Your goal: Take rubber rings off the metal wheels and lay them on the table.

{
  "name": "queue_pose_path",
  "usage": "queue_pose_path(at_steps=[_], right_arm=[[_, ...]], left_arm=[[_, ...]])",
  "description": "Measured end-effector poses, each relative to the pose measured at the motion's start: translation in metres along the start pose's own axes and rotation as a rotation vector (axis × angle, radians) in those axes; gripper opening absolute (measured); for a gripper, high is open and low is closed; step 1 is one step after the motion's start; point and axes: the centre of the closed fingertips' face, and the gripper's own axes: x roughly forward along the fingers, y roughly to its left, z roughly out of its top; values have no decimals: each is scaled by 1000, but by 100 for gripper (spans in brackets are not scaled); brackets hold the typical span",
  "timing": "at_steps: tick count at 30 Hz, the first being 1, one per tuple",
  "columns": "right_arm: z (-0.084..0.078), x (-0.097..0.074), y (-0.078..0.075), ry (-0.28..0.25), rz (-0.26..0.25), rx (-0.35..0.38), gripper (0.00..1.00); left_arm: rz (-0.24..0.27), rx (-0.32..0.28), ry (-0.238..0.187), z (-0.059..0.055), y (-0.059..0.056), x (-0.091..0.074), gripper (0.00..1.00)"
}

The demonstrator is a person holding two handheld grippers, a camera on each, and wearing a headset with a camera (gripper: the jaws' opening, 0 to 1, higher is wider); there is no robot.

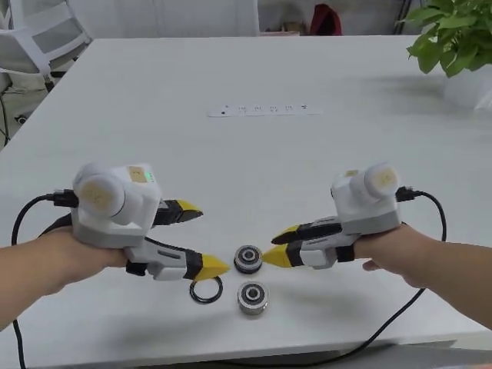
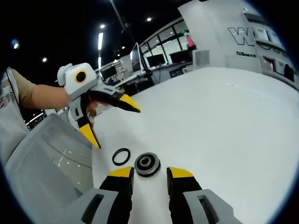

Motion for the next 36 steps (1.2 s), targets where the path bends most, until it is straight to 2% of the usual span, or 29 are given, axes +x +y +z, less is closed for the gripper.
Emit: queue_pose_path(at_steps=[8,26,36], right_arm=[[-8,5,1,28,4,-40,28],[-18,18,3,73,16,-121,24],[-18,22,2,71,15,-143,21]], left_arm=[[-14,4,11,-1,-3,11,59],[-52,6,53,-12,-10,37,48],[-73,8,68,-13,-15,51,40]])
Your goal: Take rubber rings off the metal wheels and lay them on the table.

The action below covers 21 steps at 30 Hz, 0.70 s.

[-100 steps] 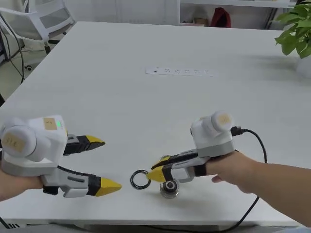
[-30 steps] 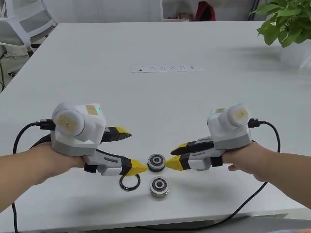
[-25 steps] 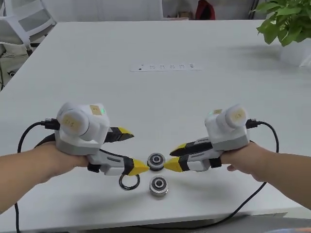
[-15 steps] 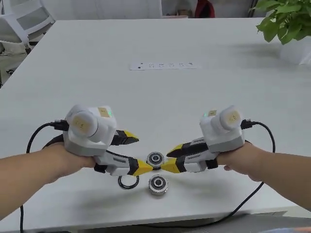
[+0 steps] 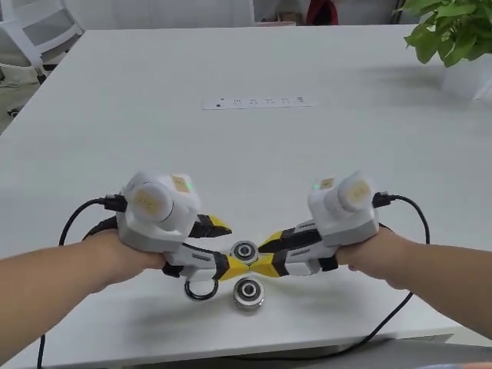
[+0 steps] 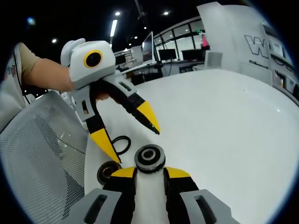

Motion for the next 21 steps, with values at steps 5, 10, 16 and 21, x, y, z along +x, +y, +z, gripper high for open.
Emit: queue_pose_path(at_steps=[5,10,16,21], right_arm=[[0,0,-1,-3,-5,-7,19],[0,0,-2,-8,-5,-7,19],[0,0,-2,-7,-8,-11,19],[0,0,-2,-8,-12,-21,18]], left_arm=[[-7,5,12,-1,-1,5,34],[-10,2,16,-1,-2,8,28],[1,-1,23,-1,1,10,21],[16,-4,22,-1,2,11,17]])
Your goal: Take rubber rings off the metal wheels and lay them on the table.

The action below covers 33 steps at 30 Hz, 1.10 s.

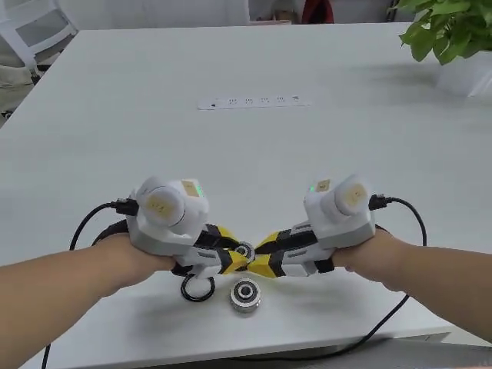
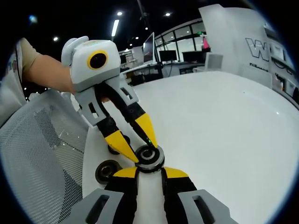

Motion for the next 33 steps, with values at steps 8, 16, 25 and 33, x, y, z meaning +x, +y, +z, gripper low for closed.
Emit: queue_pose_path(at_steps=[8,16,25,33], right_arm=[[-1,-1,0,8,-12,-6,15],[-1,-1,0,13,-19,-3,14],[-1,-1,0,11,-21,9,13],[-5,0,-2,19,-22,9,4]], left_arm=[[26,2,-2,1,1,-4,14],[32,2,-6,0,1,-3,14],[41,-18,-17,-1,3,0,14],[44,-28,-20,0,3,1,14]])
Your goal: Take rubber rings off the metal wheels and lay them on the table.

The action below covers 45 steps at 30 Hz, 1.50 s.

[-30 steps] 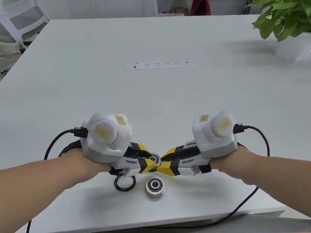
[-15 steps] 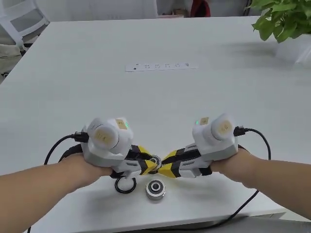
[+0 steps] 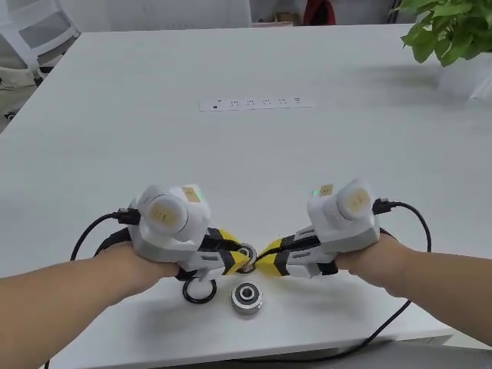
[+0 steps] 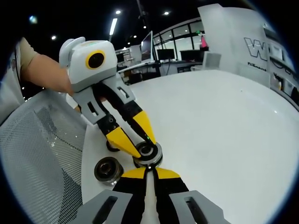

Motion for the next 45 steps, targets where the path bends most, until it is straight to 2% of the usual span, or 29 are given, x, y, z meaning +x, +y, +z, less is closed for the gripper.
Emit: queue_pose_path(at_steps=[4,11,19,25,38,45], right_arm=[[0,0,-1,1,-2,25,2],[0,-3,-6,-16,-21,172,0],[8,-11,-15,-97,-28,329,0],[14,-13,-14,-131,-22,372,0],[18,-14,-8,-155,5,422,0],[21,-12,-3,-154,27,411,0]], left_arm=[[6,4,1,0,0,0,14],[17,24,12,0,-1,1,13],[25,32,16,-1,-1,1,13],[26,39,23,0,-1,2,13],[33,53,37,1,-2,3,13],[31,61,48,1,-2,3,13]])
